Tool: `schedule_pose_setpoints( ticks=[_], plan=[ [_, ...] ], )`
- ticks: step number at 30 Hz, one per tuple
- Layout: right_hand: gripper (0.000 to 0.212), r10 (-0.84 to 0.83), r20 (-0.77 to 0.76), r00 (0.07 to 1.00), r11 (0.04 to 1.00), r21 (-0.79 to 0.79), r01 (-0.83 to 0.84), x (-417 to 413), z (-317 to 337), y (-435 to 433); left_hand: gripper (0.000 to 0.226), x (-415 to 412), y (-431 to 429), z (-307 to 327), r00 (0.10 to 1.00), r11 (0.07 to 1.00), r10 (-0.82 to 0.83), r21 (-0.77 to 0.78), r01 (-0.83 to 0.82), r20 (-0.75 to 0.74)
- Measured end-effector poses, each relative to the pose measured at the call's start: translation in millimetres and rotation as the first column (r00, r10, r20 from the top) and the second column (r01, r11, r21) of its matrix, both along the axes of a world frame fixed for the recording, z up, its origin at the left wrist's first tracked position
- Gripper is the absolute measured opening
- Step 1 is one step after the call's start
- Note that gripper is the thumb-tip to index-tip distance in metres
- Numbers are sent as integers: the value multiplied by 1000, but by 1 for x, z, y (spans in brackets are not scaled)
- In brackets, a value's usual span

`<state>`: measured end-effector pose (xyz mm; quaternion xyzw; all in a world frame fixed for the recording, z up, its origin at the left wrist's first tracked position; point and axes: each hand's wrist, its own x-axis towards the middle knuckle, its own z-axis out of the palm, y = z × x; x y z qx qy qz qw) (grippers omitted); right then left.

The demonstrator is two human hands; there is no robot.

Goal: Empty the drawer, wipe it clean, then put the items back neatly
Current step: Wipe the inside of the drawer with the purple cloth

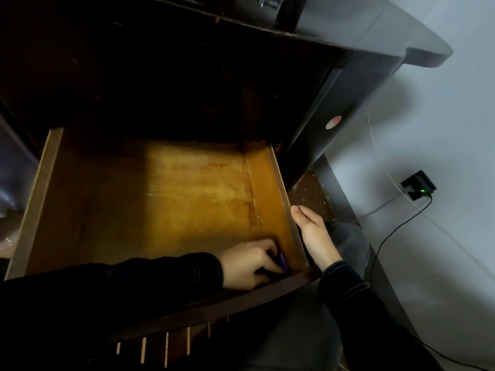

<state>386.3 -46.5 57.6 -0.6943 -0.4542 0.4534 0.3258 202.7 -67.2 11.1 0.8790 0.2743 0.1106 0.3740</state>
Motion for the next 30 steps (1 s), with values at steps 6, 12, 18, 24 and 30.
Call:
schedule_pose_setpoints(
  ticks=[6,12,18,24,30],
  plan=[
    [20,-16,-11,1000,1000,-16,16,1,-2,1,34,3,3,2,956,961,-55,245,129,-289],
    [20,-17,-33,999,1000,-11,17,0,-2,0,12,22,18,5,924,977,144,200,-76,-353],
    [14,-27,-72,997,1000,-10,26,7,-10,3,35,2,93,0,825,870,453,368,-327,-337],
    [25,-35,-72,997,999,4,35,7,-12,5,32,5,127,7,720,809,563,447,-382,-406],
    [29,-37,-81,996,999,18,39,2,-9,6,36,16,39,5,838,919,186,393,36,-513]
  ],
)
